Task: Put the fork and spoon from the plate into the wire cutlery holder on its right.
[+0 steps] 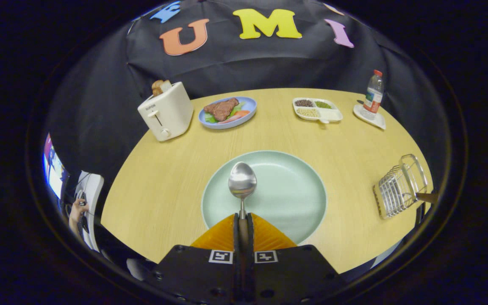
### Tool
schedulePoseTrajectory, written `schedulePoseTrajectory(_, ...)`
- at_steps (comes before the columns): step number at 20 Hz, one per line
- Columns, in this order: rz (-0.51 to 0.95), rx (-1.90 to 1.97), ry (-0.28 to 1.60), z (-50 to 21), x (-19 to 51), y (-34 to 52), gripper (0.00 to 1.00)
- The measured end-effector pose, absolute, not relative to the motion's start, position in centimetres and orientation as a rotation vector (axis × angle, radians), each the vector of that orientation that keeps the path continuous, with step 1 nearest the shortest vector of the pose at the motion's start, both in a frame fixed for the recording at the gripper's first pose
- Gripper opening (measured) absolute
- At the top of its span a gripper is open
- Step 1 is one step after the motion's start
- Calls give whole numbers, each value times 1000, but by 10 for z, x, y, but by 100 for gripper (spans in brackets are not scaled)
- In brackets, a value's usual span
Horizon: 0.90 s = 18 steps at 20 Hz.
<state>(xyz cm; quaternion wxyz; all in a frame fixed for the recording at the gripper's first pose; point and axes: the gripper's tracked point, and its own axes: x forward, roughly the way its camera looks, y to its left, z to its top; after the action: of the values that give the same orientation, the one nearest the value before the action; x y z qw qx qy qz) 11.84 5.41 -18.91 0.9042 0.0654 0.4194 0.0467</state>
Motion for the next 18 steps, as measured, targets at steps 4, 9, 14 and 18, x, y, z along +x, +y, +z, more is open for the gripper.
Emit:
schedulePoseTrajectory(4, 78, 147, 804, -159, 113, 20, 4)
schedulePoseTrajectory(9, 34, 159, 729, -123, 108, -41, 4)
schedulePoseTrajectory(14, -27, 172, 657, -93, 102, -108, 4)
schedulePoseTrajectory(18, -78, 174, 626, -83, 94, -153, 4)
